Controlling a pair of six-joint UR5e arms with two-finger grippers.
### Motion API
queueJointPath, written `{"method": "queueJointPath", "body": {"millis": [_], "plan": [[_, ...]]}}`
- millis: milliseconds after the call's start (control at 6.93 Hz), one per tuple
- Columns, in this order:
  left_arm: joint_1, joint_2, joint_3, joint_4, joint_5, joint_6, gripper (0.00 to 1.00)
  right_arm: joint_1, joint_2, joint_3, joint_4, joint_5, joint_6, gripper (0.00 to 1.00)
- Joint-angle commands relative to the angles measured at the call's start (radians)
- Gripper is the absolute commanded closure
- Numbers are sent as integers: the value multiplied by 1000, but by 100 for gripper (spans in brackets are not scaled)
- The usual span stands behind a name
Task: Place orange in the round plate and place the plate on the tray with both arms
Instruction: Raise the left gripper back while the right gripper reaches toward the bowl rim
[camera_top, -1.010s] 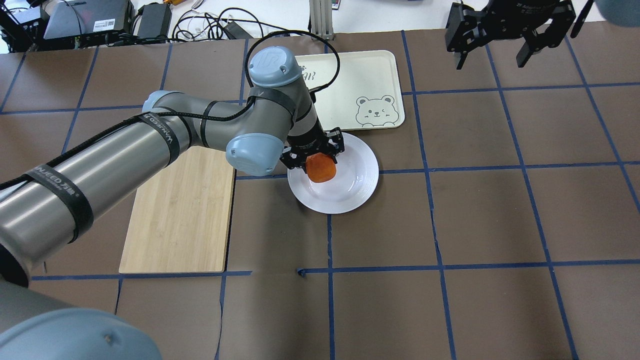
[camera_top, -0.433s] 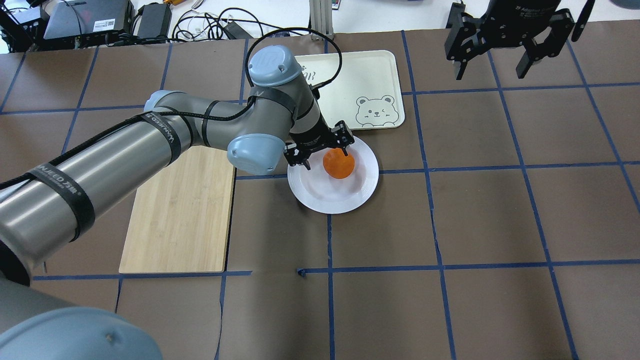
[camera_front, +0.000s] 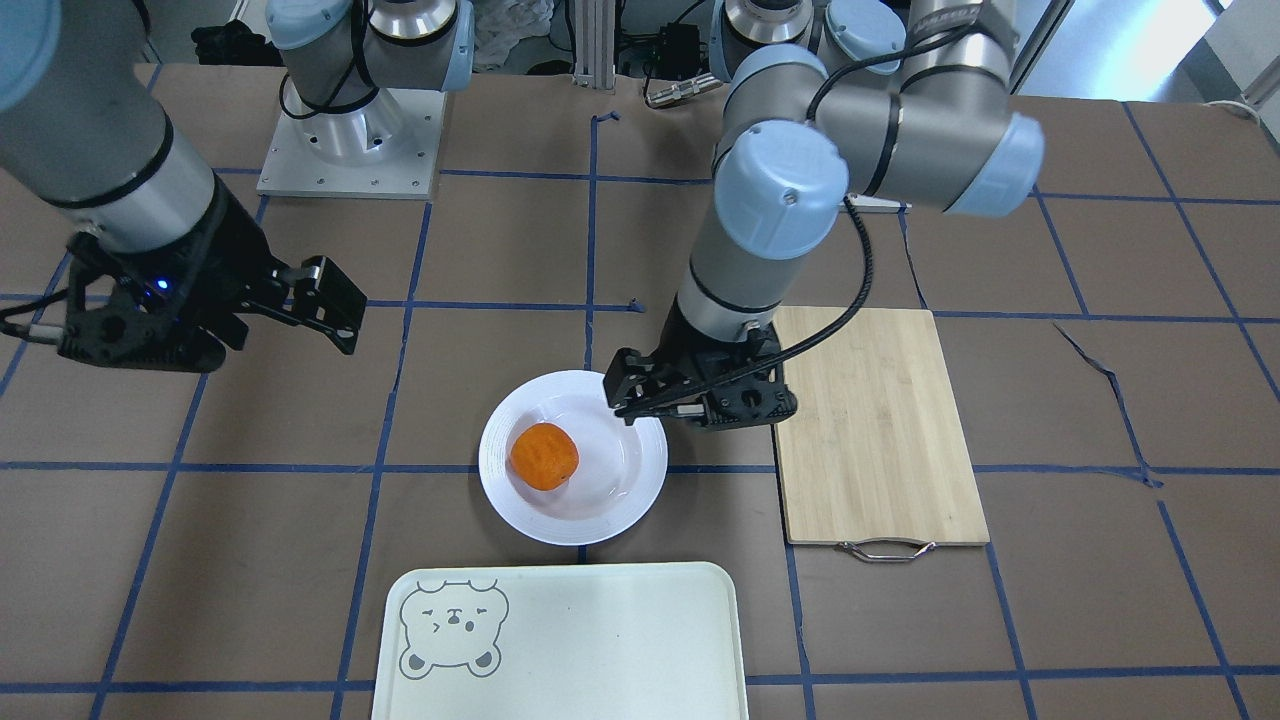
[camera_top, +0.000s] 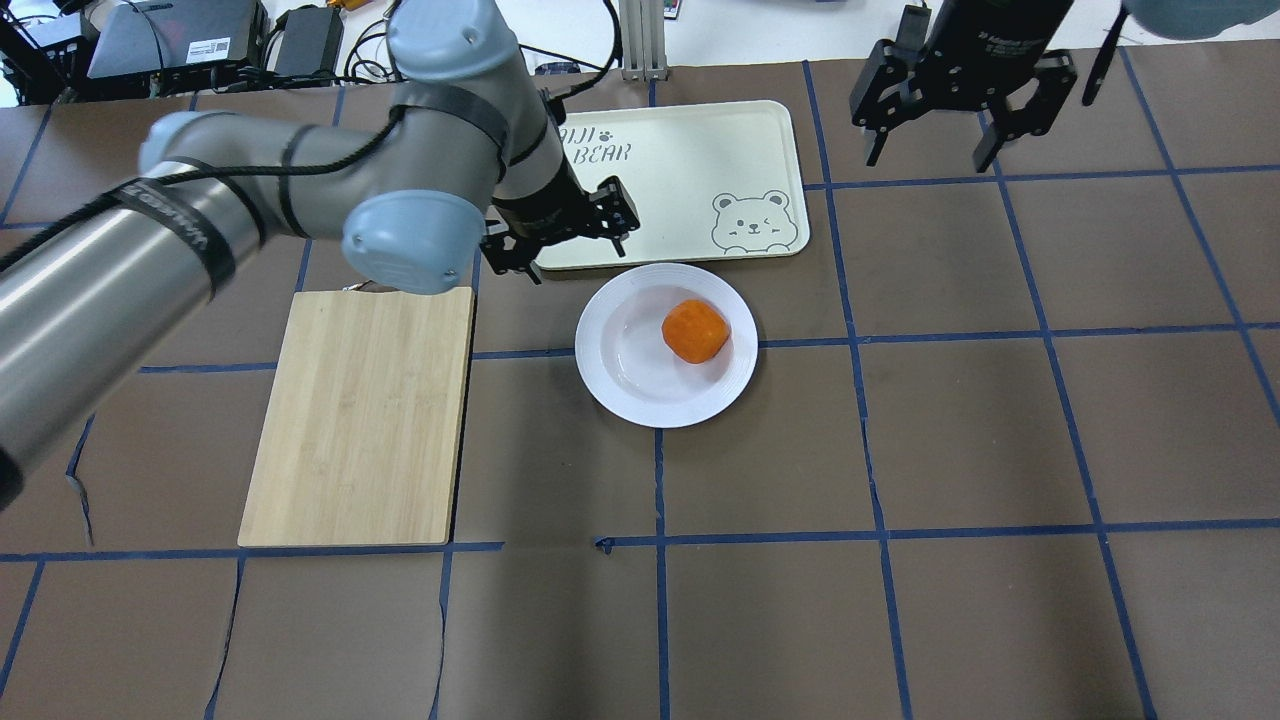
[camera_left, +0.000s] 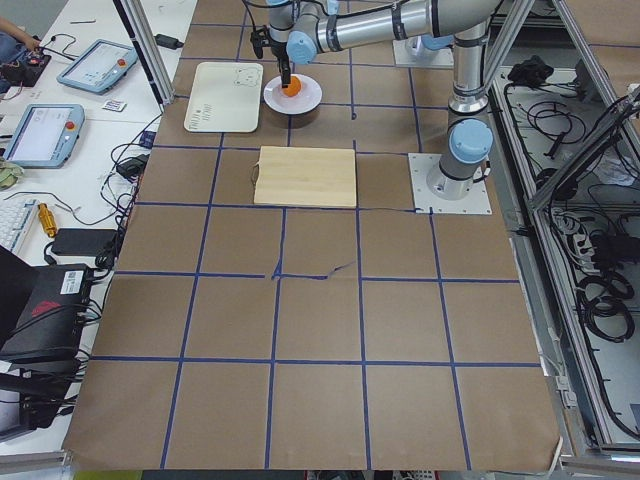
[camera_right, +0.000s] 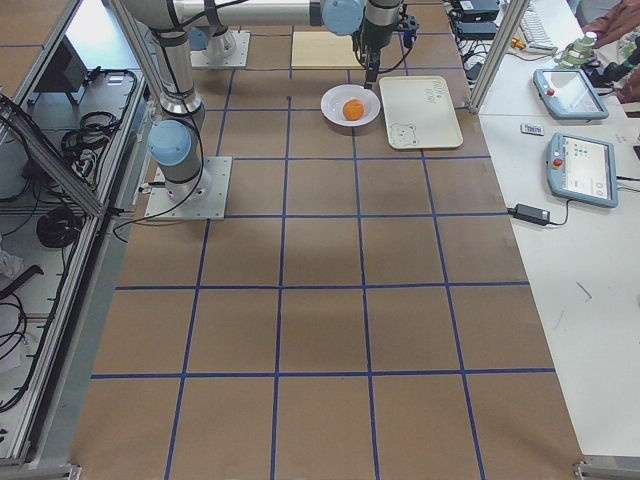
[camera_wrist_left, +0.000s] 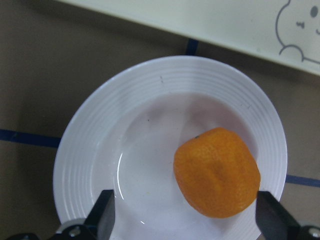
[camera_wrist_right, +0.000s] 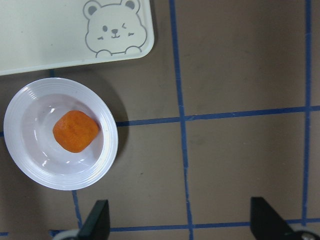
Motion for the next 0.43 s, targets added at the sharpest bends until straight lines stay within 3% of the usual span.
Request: {"method": "queueJointPath", "body": {"millis": [0,288], "plan": [[100,127,111,-355,33,214,0,7,121,60,-190,90,8,0],[105,210,97,-396,43,261,0,12,206,187,-450,92,69,0]]}}
